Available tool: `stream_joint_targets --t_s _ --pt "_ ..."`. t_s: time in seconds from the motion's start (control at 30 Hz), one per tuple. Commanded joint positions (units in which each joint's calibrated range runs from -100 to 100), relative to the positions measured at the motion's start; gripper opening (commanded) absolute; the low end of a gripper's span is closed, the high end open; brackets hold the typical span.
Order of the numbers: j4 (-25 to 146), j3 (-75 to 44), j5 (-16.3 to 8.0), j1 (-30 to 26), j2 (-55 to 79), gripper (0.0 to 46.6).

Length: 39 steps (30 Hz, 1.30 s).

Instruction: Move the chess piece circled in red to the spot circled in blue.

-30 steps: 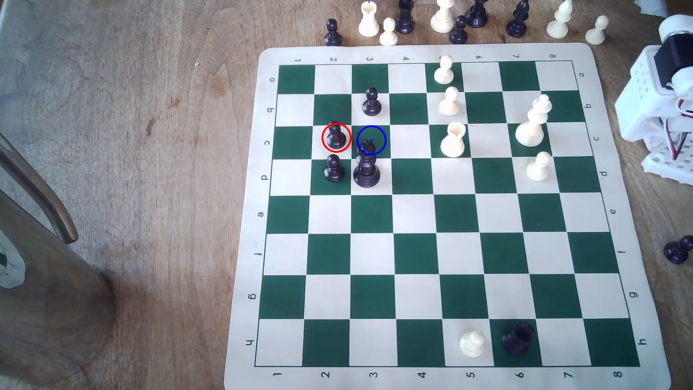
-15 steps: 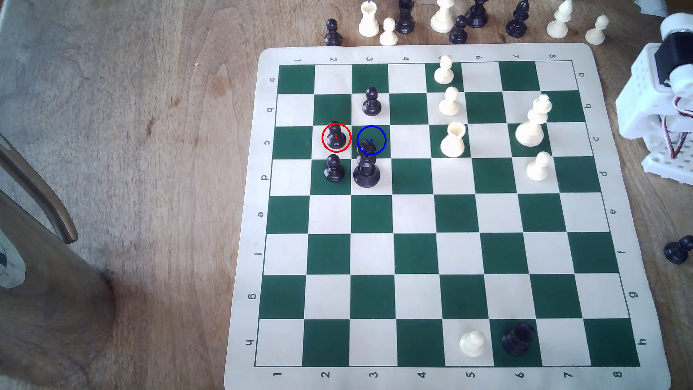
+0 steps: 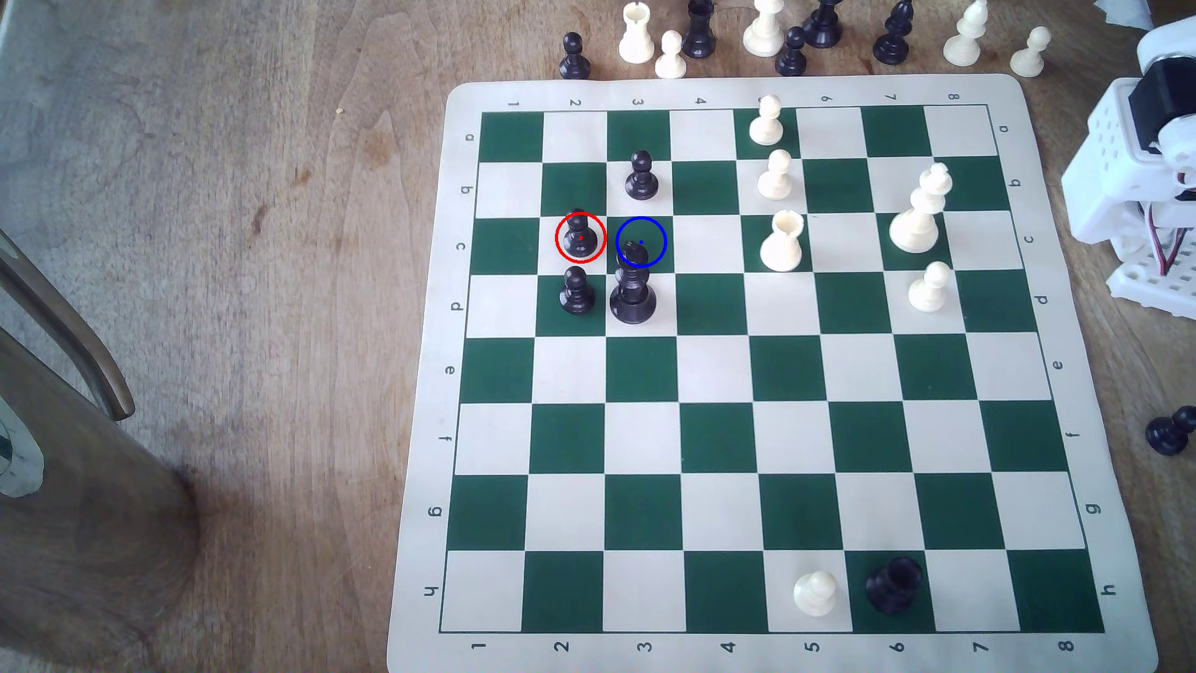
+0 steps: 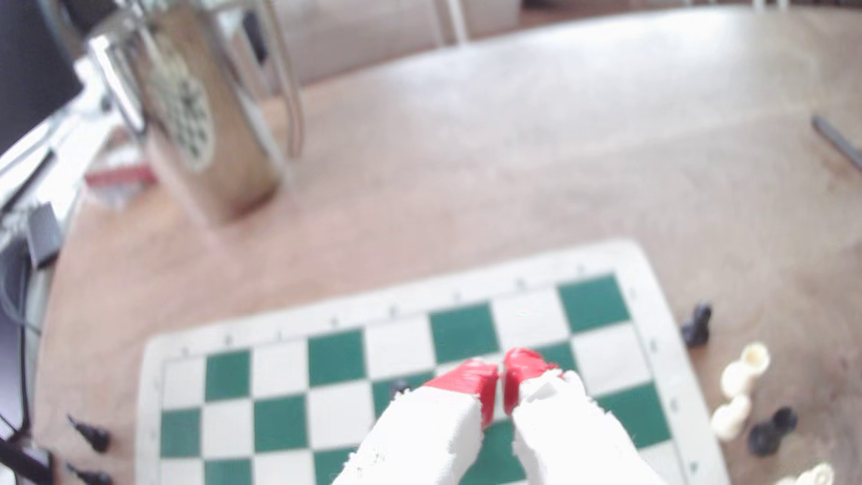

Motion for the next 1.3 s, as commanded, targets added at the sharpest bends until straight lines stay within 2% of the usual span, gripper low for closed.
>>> stream_joint_targets --t_s 0.0,0.33,0.53,0.6,0.63,0.67,0.8,1.27 --pt "1.8 -19.9 -1.9 -2.0 21.3 2.5" --pt "8.0 -44.6 -2.4 -2.4 44.8 1.6" --pt "10.1 -54.0 -2.4 -2.0 54.2 2.5" --pt "10.1 -55.6 -2.4 -1.9 56.3 3.6" --pt "9.7 -56.3 -2.8 -1.9 57.7 7.8" --pt "9.4 -56.4 -2.8 -1.9 58.2 9.8" --pt "9.2 -56.7 -2.5 -1.8 60.5 14.7" --pt "8.3 -57.8 -2.2 -0.2 67.0 15.6"
